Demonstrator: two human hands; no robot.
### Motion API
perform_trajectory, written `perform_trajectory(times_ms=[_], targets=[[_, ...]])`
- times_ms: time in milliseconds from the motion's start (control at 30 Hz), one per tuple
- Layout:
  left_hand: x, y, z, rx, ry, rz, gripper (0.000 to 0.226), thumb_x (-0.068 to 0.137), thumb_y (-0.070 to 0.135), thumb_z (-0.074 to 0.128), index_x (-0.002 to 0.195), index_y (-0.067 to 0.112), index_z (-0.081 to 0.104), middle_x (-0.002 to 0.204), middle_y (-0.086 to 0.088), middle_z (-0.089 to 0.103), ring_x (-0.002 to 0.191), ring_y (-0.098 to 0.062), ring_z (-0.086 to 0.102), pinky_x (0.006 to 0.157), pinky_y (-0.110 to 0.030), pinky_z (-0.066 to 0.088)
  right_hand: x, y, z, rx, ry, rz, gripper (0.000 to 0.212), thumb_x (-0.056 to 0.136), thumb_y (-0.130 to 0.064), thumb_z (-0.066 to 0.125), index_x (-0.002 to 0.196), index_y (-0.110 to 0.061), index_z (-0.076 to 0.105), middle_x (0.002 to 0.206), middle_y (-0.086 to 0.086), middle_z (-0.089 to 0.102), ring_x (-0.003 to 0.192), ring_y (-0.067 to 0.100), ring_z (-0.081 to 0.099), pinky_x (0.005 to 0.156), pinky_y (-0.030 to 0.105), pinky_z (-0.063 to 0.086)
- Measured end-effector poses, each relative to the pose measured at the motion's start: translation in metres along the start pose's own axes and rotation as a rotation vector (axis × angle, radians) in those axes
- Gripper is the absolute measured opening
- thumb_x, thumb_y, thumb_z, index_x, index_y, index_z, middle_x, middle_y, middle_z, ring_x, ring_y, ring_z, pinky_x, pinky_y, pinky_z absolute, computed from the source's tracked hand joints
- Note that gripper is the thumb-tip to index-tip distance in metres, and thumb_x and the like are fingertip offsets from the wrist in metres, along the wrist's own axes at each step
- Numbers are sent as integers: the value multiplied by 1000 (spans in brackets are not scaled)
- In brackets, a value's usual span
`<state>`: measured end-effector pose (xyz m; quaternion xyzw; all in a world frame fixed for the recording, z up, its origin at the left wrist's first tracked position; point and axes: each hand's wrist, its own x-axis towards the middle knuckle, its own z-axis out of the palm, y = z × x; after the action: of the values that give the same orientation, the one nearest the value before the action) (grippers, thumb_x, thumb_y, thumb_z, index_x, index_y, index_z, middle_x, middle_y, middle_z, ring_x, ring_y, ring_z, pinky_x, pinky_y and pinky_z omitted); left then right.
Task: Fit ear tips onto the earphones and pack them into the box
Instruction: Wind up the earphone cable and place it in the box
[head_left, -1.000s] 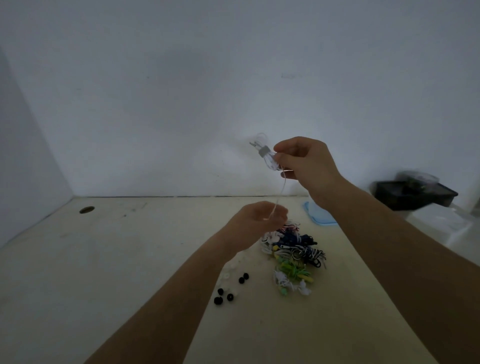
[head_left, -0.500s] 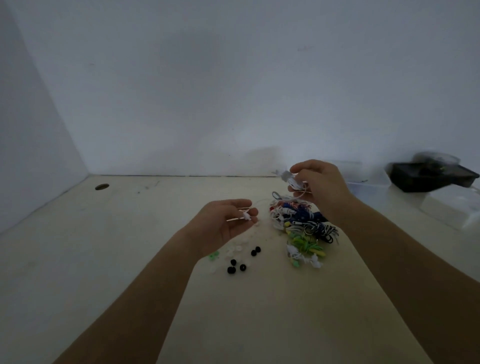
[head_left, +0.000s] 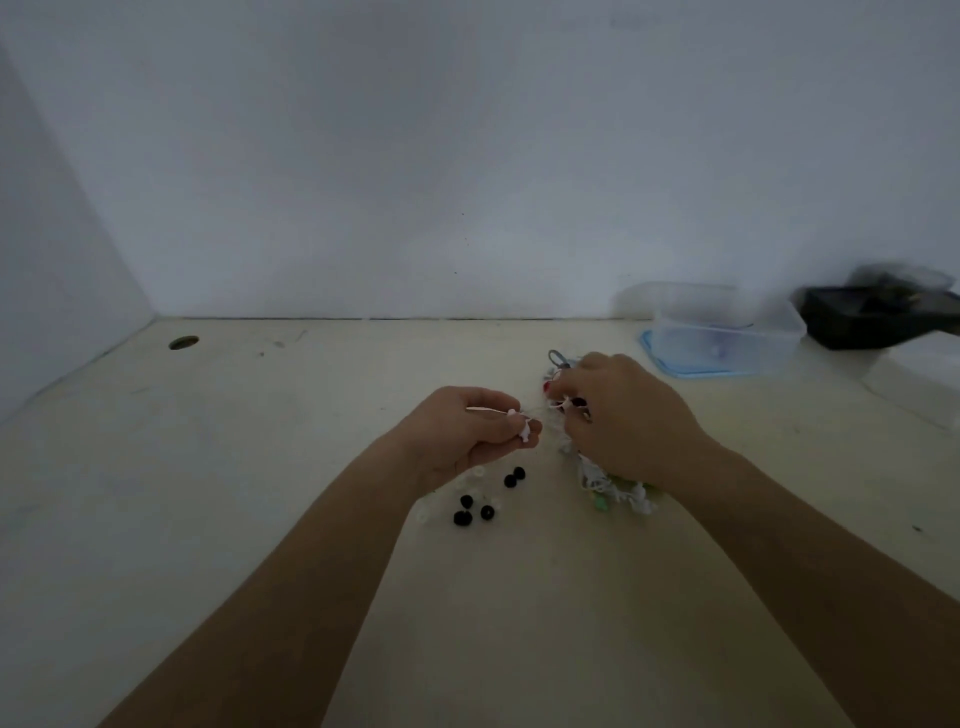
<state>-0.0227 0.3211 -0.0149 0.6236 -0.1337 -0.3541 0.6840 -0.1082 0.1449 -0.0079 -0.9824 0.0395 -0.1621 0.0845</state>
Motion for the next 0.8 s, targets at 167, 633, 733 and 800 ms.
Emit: perform_trajectory(times_ms=[167, 633, 733, 800], targets=[[4, 3, 1, 44, -10, 15, 31, 87, -4, 66, 117, -8, 58, 107, -26, 71, 93, -27, 73, 76, -25, 60, 11, -8, 4, 471, -120, -125, 30, 94, -16, 60, 118, -31, 70, 101, -15, 69, 89, -2, 65, 80, 17, 53], [17, -2, 11, 18, 80, 75, 37, 82, 0, 75, 114, -4, 57, 100, -23, 73, 85, -28, 75, 73, -26, 61, 16, 22, 10, 734, -143, 41, 15, 91, -15, 70, 104, -19, 74, 90, -4, 76, 86, 7, 72, 84, 25, 58], [22, -4, 10, 254, 170, 165, 25, 84, 5, 75, 106, -4, 64, 96, -21, 74, 84, -26, 75, 75, -29, 61, 16, 27, 16, 744, -42, 146, 14, 89, -19, 72, 103, -22, 75, 89, -3, 76, 82, 10, 72, 83, 29, 60], [25, -2, 4, 414, 232, 227, 14, 86, 6, 74, 98, 2, 69, 92, -15, 76, 81, -22, 75, 76, -31, 62, 17, 28, 19, 780, 19, 196, 12, 90, -19, 71, 102, -20, 75, 84, -1, 77, 77, 15, 73, 78, 29, 61]])
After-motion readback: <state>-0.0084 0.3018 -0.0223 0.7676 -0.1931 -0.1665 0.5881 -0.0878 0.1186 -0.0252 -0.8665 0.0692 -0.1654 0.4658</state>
